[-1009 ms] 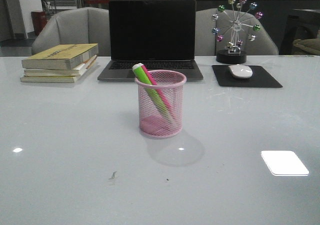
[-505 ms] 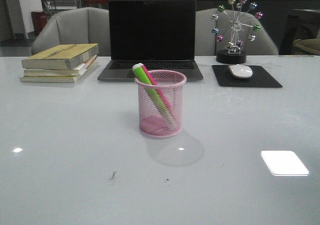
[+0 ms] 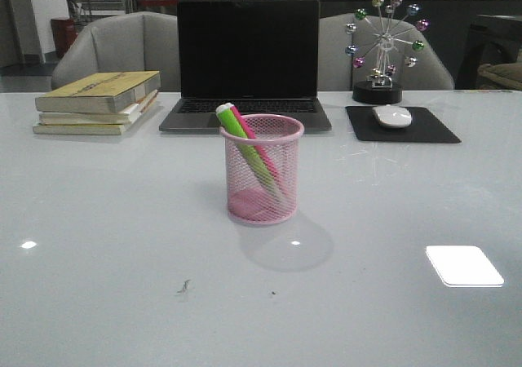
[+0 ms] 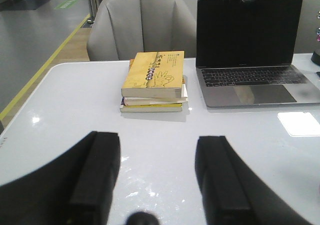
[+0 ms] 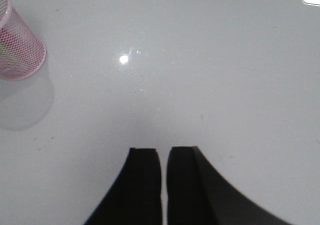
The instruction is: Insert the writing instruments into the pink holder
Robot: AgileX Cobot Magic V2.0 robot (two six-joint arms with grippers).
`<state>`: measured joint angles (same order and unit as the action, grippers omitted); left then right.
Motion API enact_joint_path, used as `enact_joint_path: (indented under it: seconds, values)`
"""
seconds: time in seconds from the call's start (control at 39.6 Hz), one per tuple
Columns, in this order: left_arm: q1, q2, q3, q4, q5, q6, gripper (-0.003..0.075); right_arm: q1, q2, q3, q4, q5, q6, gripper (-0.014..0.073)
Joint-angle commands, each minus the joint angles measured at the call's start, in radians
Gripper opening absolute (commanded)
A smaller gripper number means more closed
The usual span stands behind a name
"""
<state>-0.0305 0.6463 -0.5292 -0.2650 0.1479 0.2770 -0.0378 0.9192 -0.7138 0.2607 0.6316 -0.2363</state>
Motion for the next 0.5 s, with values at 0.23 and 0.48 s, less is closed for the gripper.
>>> enact_joint_path:
  seconds: [0.23,0.48]
  values:
    - [-0.001,0.01,-0.031,-0.004,-0.086,-0.002,0.0403,-0.006,-0.012,-0.027,0.07,-0.072,-0.009,0.005]
    - [-0.001,0.01,-0.031,-0.004,-0.086,-0.002,0.0403,-0.006,-0.012,-0.027,0.118,-0.055,-0.009,0.005]
